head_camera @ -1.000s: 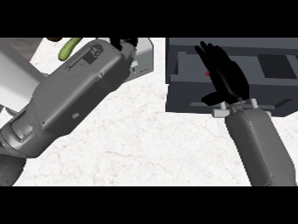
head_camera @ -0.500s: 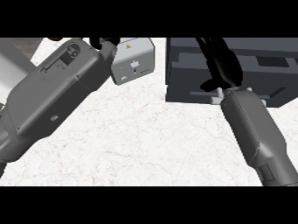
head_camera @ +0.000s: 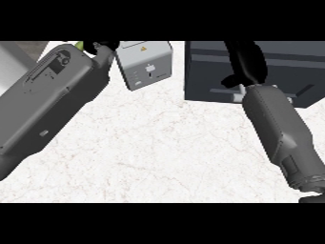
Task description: Pick up the can, place it into the drawer and close the drawer
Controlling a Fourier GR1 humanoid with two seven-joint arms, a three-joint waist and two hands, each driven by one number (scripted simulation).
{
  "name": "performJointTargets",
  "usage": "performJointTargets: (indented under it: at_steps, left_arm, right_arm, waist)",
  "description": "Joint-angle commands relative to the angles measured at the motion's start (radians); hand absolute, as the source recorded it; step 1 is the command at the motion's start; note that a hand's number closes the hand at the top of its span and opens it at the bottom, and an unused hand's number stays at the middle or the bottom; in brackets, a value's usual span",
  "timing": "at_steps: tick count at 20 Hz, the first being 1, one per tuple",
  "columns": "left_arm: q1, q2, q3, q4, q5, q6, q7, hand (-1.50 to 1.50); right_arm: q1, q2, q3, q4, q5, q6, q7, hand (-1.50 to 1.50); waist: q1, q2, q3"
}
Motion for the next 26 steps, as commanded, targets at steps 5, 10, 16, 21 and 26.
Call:
performJointTargets:
  at_steps: [5,10,16,21,26]
  left_arm:
    - [0.027,0.041,0.003,-0.097,-0.018,-0.002,0.050,-1.50]
    - [0.032,0.047,-0.005,-0.113,-0.041,0.008,0.065,-1.50]
    - [0.051,0.089,0.008,-0.154,-0.046,-0.009,0.083,-1.50]
    - [0.063,0.074,-0.002,-0.179,-0.051,0.005,0.105,-1.50]
    - [0.075,0.073,-0.003,-0.200,-0.050,0.012,0.110,-1.50]
  right_arm:
    - [-0.114,-0.033,-0.061,0.168,-0.004,-0.121,0.007,-1.50]
    - [-0.180,-0.045,-0.051,0.232,0.033,-0.124,0.058,-1.50]
    - [-0.256,-0.064,-0.065,0.269,0.028,-0.081,0.078,-1.50]
    - [-0.296,-0.059,-0.132,0.293,-0.061,0.036,-0.066,-1.50]
    - [-0.299,0.001,-0.335,0.279,-0.282,0.108,-0.162,-1.50]
  waist:
    - [0.031,0.016,0.009]
    - [0.033,0.021,0.009]
    - [0.045,0.025,0.009]
    - [0.042,0.025,0.011]
    - [0.054,0.024,0.016]
